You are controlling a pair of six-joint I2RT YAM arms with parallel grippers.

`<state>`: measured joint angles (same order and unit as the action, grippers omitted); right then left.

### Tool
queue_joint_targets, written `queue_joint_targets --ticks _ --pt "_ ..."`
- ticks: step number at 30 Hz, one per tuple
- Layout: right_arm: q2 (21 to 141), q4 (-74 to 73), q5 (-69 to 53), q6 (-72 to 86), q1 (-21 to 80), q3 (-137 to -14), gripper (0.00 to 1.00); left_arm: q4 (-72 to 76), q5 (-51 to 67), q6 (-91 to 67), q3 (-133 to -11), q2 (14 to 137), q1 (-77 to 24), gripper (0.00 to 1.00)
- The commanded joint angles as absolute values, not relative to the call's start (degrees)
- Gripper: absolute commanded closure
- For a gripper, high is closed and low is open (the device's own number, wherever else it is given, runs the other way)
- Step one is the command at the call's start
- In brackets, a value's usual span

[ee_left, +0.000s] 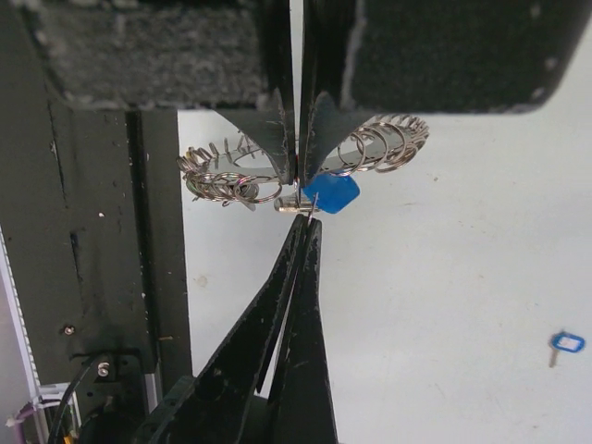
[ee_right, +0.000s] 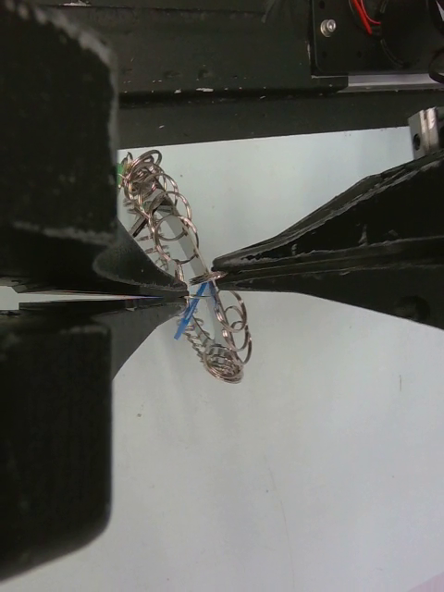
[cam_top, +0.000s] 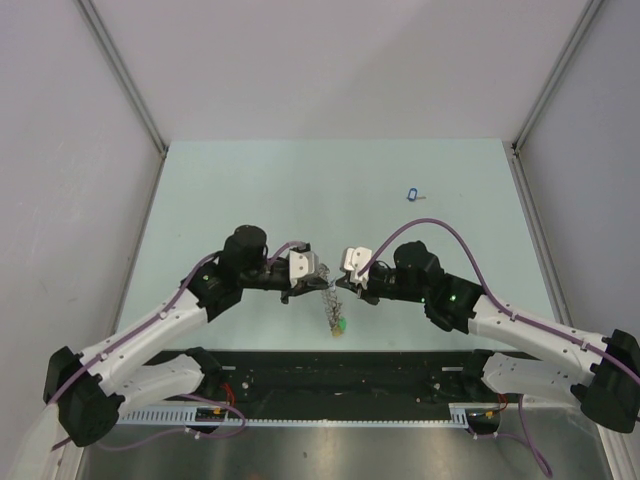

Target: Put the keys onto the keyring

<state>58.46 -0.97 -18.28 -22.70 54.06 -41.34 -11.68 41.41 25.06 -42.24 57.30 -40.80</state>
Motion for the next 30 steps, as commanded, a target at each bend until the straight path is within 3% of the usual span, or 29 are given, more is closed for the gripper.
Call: queue_joint_targets --ticks 1,30 --pt "57.92 1.58 -17.14 -22.68 53.53 -41.66 1.00 -7.91 41.13 26.10 -43.51 53.70 -40.43 1.00" --pt "58.62 1.49 -20.48 -23.91 53.35 -41.75 1.00 -6.68 39.90 25.31 -42.98 53.09 -39.64 1.00"
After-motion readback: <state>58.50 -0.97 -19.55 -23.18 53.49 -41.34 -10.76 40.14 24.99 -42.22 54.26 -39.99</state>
